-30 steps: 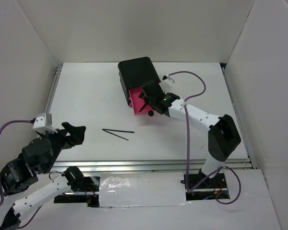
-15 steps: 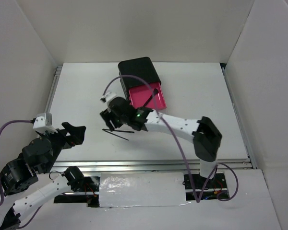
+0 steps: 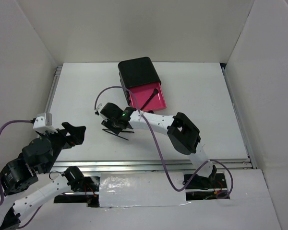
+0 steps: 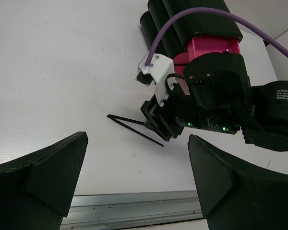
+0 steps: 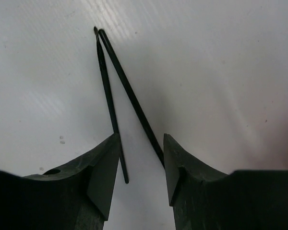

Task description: Organize the makeup

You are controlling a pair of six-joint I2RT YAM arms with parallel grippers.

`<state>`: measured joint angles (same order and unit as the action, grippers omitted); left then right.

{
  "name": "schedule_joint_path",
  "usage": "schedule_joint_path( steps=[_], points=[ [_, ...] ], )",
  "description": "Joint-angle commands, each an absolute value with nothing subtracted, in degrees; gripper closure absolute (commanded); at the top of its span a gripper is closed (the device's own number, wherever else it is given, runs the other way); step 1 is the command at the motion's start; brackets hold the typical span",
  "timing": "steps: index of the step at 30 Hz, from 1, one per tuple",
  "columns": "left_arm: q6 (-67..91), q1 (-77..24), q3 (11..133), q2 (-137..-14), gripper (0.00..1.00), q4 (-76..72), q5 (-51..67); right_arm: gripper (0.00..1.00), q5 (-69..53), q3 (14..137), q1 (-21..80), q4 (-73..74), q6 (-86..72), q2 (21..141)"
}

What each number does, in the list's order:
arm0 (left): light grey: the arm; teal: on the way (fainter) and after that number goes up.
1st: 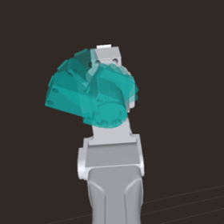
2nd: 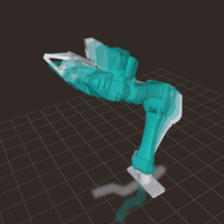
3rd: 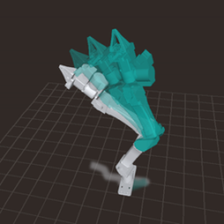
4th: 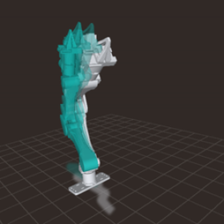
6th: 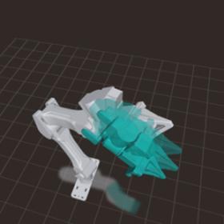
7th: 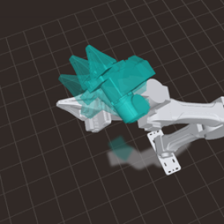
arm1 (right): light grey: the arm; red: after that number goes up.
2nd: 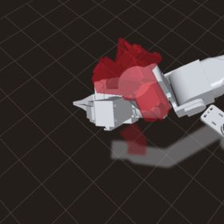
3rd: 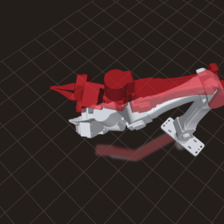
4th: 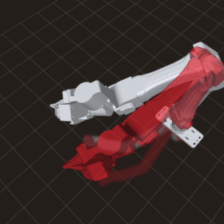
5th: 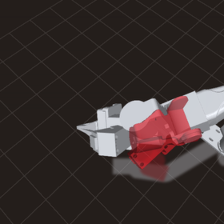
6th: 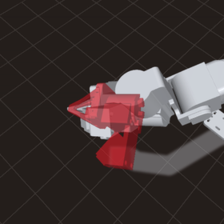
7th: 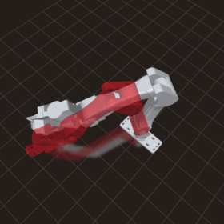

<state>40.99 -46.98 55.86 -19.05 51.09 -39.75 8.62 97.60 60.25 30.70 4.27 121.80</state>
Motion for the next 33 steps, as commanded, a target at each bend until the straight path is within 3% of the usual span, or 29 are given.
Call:
schedule_joint_path(
  steps=[1,18,24,26,29,33],
  points=[
    [41.84,-47.29,56.25,-19.07,0.01,50.45,-40.6,0.52,9.14,101.95,58.89,33.75,6.94,125.15],
    [41.66,-47.29,56.25,-18.72,0.01,50.19,-40.34,0.57,0.26,93.96,55.02,33.93,6.07,122.96],
    [41.66,-47.29,56.16,-19.16,0.01,50.19,-40.34,0.73,-2.11,92.37,54.06,34.71,5.54,123.31],
    [41.66,-47.29,56.25,-19.25,0.0,50.27,-40.34,0.71,-1.32,90.88,53.7,34.63,5.1,122.61],
    [41.57,-47.29,56.25,-19.16,0.01,50.1,-40.25,0.61,-0.53,88.77,53.35,34.37,4.66,121.29],
    [41.66,-47.29,56.25,-19.16,0.01,50.1,-40.34,0.59,-0.35,86.49,53.17,34.02,4.31,120.15]
  ],
)
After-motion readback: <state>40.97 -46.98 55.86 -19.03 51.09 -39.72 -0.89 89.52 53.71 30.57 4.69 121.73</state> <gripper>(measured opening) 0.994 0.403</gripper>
